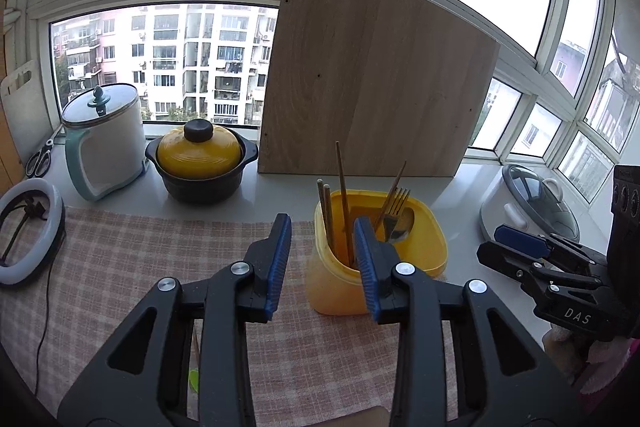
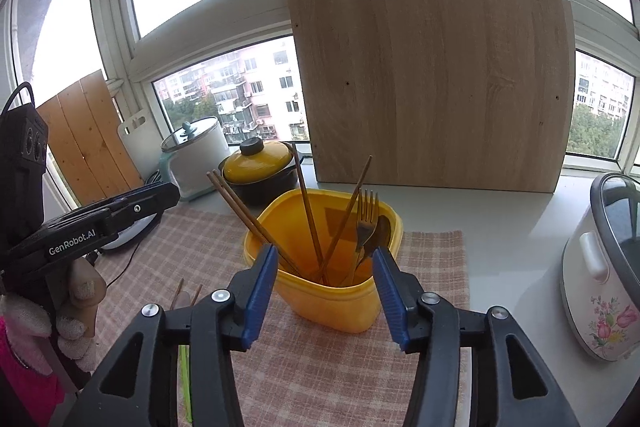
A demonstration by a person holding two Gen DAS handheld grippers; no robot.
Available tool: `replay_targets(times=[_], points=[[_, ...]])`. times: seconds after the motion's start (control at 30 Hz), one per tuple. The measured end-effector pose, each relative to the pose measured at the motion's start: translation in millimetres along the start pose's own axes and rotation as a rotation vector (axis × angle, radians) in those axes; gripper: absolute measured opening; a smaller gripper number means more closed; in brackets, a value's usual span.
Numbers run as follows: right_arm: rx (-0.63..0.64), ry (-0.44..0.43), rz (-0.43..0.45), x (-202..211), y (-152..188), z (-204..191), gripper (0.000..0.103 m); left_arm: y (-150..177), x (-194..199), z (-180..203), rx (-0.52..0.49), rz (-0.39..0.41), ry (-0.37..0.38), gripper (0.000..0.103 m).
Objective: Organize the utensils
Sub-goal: 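Move both open tools back to the remaining utensils on the mat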
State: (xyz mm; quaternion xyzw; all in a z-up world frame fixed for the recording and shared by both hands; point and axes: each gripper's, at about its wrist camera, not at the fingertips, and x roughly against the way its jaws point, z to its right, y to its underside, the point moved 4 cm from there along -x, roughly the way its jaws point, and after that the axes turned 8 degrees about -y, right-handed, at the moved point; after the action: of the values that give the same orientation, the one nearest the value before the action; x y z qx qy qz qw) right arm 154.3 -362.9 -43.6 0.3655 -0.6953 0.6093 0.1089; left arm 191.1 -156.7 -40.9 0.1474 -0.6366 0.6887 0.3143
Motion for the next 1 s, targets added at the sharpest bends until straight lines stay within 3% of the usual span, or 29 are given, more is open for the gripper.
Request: replay_targets(times=[0.1, 0.17, 0.37, 0.57, 1.0], points=[[0.011, -0.002, -0.001, 1, 4, -7, 0.059, 9, 5, -20, 0.010, -0.023, -0.029, 0.040], [0.011, -0.007, -0.005, -1, 7, -10, 0.069, 14, 7, -35, 0.028, -0.040, -0.040, 0.040], [0.028, -0.051, -0.031, -7, 18, -27, 0.079, 31, 13, -81, 0.078, -0.085, -0.090, 0.040], [0.020, -0.099, -0.072, -22, 32, -40, 0.079, 60, 11, -120, 0.120, -0.164, -0.146, 0.040], [0.026, -0.204, -0.200, -70, 65, -93, 0.077, 116, -17, -170, 0.215, -0.326, -0.168, 0.040]])
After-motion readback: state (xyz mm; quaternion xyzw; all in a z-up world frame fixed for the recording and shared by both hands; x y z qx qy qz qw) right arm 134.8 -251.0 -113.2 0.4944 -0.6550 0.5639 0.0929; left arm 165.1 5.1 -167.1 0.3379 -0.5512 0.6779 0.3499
